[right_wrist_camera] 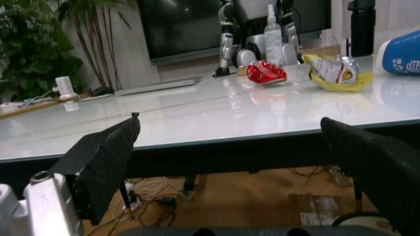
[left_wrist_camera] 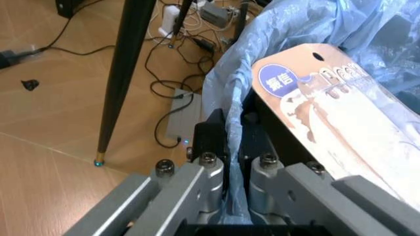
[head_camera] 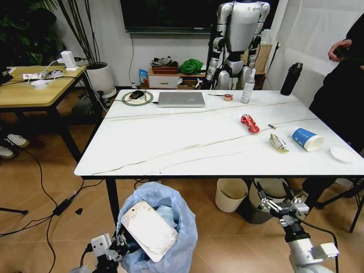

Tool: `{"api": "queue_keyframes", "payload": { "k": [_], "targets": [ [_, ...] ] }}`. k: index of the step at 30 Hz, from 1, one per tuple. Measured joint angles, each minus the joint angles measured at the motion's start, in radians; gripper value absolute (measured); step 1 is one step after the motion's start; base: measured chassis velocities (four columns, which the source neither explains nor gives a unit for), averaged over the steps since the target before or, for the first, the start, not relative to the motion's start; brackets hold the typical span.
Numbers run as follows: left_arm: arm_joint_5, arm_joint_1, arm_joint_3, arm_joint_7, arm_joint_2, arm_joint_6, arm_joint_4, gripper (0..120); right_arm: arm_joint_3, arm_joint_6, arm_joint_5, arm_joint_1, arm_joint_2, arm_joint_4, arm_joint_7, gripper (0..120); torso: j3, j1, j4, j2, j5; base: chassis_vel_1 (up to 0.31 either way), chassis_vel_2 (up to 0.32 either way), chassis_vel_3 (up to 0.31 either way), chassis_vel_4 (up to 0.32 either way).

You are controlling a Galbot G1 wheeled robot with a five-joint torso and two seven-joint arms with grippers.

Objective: Pick up the trash bin and place the trash from the table into it.

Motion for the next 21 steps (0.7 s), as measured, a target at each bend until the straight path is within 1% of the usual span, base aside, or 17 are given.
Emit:
{"api": "queue_keyframes", "payload": {
  "k": [5,13,21],
  "targets": [
    [0.001,0.004,0.002,0.001,0.005,-0.001,-0.009,0,-0.005,0.006,0.0,-0.005,0.012,-0.001,-0.015,100,0.0,0.0,0.0,0.0,0.0001,0.0,0.0,0.0,0.0],
    [0.018,0.008,0.021,0.002,-0.005,-0.004,-0.006,0,-0.006,0.015,0.011,-0.016,0.007,-0.005,-0.026,100,0.0,0.0,0.0,0.0,0.0002,0.0,0.0,0.0,0.0],
    [0.02,0.011,0.022,0.003,-0.007,-0.006,-0.007,0,-0.006,0.015,0.027,-0.015,0.005,-0.005,-0.029,100,0.0,0.0,0.0,0.0,0.0001,0.0,0.0,0.0,0.0]
  ]
}}
